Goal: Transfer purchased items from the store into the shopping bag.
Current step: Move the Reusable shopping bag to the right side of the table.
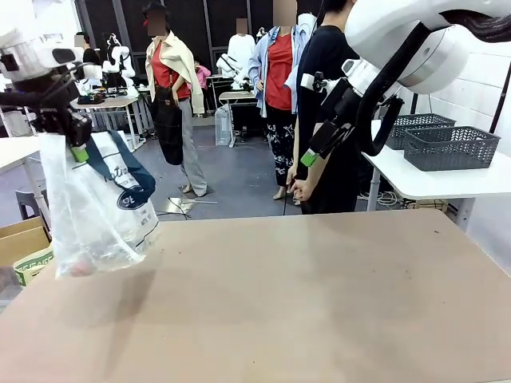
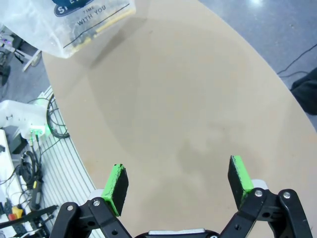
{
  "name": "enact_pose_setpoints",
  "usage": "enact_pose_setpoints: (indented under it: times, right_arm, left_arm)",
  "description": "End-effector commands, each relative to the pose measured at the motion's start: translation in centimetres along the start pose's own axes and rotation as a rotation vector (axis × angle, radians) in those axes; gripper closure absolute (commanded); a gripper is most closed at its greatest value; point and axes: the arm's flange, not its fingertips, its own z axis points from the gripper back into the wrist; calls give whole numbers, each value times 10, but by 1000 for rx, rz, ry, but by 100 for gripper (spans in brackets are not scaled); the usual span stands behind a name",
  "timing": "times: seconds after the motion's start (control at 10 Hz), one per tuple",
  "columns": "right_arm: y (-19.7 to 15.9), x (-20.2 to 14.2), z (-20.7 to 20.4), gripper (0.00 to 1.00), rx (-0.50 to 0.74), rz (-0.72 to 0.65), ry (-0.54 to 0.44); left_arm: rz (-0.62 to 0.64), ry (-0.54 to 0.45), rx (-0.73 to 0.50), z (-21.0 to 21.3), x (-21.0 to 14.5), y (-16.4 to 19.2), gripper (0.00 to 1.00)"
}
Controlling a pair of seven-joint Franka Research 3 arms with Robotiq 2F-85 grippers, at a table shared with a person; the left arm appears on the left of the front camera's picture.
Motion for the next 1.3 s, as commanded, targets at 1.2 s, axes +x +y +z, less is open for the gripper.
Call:
enact_pose_setpoints:
  times: [1.2]
  right_arm:
    - [1, 0, 0, 0, 5, -13, 5]
  left_arm:
    - [-40, -70, 141, -63, -80, 97, 100]
